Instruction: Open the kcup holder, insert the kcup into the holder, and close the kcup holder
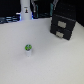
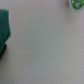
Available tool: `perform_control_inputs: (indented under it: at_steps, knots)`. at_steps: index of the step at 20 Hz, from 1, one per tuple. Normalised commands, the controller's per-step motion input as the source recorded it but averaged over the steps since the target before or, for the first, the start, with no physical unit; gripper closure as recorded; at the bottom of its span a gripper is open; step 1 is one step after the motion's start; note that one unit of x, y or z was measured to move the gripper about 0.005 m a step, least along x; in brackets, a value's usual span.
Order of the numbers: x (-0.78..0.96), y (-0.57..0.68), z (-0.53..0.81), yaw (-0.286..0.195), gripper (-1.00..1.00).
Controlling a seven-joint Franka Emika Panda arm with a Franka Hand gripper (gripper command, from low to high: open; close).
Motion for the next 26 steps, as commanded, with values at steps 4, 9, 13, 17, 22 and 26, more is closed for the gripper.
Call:
perform_control_inputs:
  at_steps: [4,9,13,17,22,26]
  knots:
    - [-0.2,0.6,0.14,-0.123,-1.0]
    - [-0.21,0.66,0.03,-0.197,-1.0]
    - [-0.18,0.65,-0.01,-0.21,-1.0]
    - [-0.18,0.63,-0.1,-0.196,-1.0]
    - [-0.24,0.64,-0.15,-0.185,-1.0]
    - [-0.28,0.64,-0.24,-0.166,-1.0]
